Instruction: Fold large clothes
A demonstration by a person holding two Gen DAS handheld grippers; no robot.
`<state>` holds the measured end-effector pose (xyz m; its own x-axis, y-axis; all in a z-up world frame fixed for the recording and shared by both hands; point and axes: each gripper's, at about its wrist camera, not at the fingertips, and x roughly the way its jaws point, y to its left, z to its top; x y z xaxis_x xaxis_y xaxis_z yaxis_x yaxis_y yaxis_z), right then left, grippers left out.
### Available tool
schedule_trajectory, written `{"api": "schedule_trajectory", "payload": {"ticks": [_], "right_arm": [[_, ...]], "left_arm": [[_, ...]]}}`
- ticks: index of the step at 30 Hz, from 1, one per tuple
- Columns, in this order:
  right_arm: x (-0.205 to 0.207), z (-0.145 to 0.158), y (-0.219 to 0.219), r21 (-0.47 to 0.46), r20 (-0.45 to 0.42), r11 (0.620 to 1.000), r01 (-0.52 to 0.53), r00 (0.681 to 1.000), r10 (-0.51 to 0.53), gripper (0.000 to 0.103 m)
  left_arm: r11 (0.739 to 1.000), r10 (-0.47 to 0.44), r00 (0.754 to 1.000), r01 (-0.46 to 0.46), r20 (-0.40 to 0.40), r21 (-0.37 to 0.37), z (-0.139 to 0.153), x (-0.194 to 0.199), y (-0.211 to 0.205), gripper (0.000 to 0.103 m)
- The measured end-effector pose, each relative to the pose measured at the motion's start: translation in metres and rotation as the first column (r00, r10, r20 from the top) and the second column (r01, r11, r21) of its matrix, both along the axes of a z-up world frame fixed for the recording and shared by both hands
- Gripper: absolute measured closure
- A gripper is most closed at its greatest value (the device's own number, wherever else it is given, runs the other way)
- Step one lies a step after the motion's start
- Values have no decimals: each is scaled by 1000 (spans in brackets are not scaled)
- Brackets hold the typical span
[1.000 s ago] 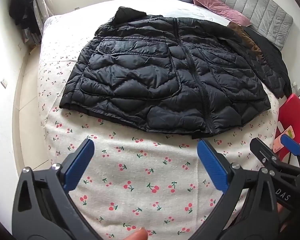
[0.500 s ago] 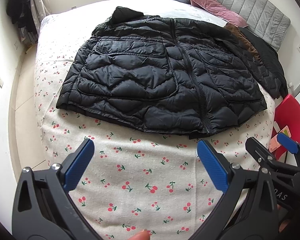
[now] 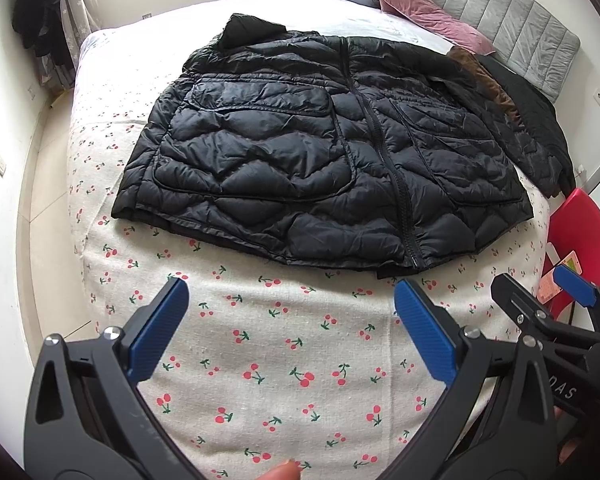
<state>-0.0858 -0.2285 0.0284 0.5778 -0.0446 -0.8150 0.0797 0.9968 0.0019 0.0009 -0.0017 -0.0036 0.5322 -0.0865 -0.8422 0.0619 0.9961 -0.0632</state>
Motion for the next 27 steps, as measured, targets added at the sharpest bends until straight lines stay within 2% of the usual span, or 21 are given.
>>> {"api": "schedule_trajectory", "payload": {"ticks": [27], "right_arm": [[0,0,1,0,-2,1000,-1,1000,1,0]], "left_arm": [[1000,0,1000,0,-9,-3,-3,-2,-1,1]]}}
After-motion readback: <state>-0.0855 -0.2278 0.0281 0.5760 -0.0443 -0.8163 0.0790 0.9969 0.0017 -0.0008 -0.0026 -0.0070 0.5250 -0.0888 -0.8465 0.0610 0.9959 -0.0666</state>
